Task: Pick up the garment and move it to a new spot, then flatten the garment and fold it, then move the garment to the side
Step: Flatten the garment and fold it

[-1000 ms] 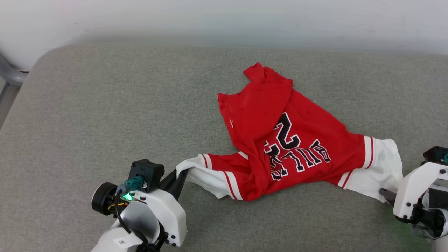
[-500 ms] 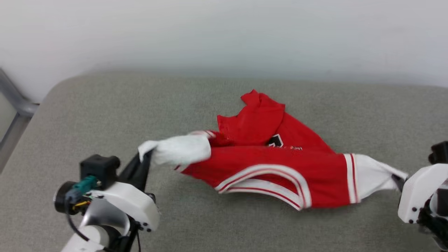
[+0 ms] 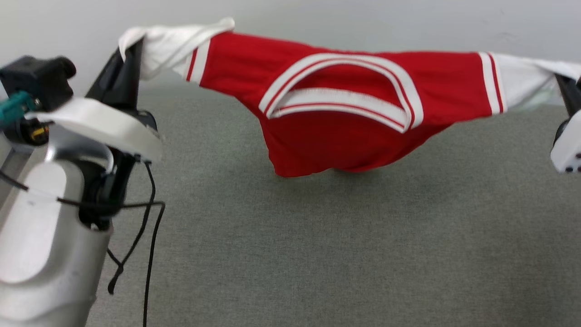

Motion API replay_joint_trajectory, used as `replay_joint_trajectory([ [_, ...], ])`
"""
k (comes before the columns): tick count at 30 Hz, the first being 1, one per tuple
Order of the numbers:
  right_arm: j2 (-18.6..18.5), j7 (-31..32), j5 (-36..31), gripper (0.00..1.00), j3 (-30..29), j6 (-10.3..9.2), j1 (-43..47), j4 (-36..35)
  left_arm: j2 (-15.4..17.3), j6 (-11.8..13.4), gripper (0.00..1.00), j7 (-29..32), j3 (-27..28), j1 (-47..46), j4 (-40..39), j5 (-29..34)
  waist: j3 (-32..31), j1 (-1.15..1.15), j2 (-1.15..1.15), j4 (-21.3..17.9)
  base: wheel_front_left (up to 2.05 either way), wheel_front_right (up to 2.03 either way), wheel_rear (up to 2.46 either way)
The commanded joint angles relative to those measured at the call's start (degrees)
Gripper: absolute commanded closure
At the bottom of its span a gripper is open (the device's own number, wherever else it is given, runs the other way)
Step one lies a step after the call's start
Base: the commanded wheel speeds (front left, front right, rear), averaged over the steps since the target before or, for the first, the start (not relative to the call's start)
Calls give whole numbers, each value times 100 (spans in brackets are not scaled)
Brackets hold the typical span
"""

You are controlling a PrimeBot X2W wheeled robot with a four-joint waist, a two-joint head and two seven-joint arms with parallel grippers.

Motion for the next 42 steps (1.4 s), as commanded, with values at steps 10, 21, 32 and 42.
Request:
replay_joint_trajectory([
  [10, -195, -787, -223, 100, 242, -6, -2480, 1280, -164, -561, 100, -432, 83, -2545, 2003, -49, 1013, 0, 0, -27, 0, 0, 0],
  [21, -203, -1766, -490, 100, 620, -8, -4823, 2708, 35, -847, 100, -966, 263, -4586, 3514, -53, 1992, 0, 0, -243, 0, 0, 0],
  [32, -19, -2314, -380, 100, 803, -8, -5554, 3988, 5, -1029, 100, -1262, 132, -5157, 4660, -188, 2716, 0, 0, -306, 0, 0, 0],
  [42, -59, -2806, -77, 100, 1114, -8, -4927, 4848, -146, -1091, 100, -1455, -152, -4624, 5316, -668, 2745, 0, 0, -248, 0, 0, 0],
])
